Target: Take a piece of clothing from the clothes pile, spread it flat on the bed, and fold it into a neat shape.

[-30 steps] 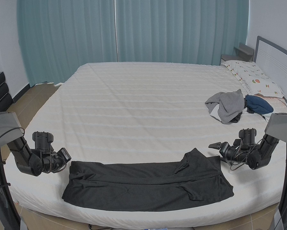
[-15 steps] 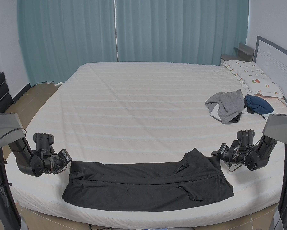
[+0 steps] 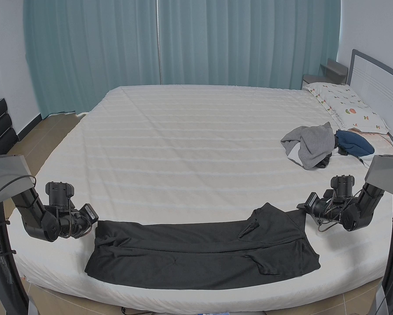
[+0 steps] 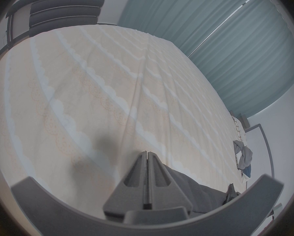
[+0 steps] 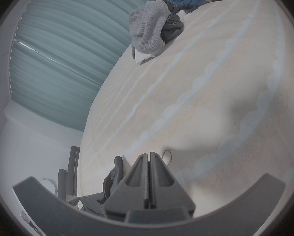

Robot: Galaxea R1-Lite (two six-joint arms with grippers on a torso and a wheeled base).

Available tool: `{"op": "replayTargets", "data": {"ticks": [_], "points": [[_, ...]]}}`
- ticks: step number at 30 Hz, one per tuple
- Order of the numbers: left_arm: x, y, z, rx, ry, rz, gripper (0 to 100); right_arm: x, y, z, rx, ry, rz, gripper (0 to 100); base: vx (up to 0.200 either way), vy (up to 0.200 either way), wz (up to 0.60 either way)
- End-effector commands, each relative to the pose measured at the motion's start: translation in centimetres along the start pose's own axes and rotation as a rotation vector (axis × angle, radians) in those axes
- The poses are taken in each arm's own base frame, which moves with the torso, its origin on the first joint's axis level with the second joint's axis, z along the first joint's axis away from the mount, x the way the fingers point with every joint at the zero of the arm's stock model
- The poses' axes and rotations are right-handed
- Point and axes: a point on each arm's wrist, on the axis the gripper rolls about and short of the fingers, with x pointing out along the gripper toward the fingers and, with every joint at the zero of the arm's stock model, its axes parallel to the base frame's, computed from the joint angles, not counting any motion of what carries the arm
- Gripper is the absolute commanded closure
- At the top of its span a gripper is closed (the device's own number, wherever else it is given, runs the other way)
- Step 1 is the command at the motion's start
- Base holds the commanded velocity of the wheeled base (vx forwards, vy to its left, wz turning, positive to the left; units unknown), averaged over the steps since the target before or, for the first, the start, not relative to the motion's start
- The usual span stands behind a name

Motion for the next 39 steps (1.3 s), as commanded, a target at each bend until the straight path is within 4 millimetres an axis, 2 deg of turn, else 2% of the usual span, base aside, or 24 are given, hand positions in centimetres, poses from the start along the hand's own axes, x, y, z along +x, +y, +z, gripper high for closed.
{"op": "replayTargets", "data": {"ticks": [1, 13, 14, 21, 25, 31, 39], "points": [[-0.1, 0.0, 0.1, -0.002, -0.004, 0.0, 100, 0.0, -0.1, 0.3, 0.004, -0.009, 0.0, 100, 0.0, 0.0, 0.0], [-0.6, -0.1, 0.0, 0.002, 0.002, -0.013, 100, -0.1, -0.6, 0.6, 0.012, -0.018, -0.009, 100, 0.0, 0.0, 0.0], [-0.6, -0.1, 0.0, 0.002, 0.002, -0.013, 100, -0.1, -0.6, 0.6, 0.012, -0.018, -0.009, 0, 0.0, 0.0, 0.0], [-0.7, 0.0, -0.3, 0.0, 0.013, -0.01, 100, -0.7, -0.1, 0.5, 0.003, -0.032, 0.012, 0, 0.0, 0.0, 0.0], [-1.3, -0.3, -0.6, 0.004, 0.02, -0.016, 100, -2.2, 0.3, 0.0, -0.005, -0.039, 0.025, 0, -0.2, 0.0, 0.0], [-1.7, -0.8, -1.4, 0.02, 0.038, -0.024, 100, -3.2, 0.6, -0.2, -0.004, -0.037, 0.027, 0, -0.2, 0.0, 0.0], [-2.6, -1.2, -1.3, 0.026, 0.025, -0.04, 100, -3.7, 0.8, -0.3, -0.005, -0.037, 0.029, 0, 0.0, 0.0, 0.0]]}}
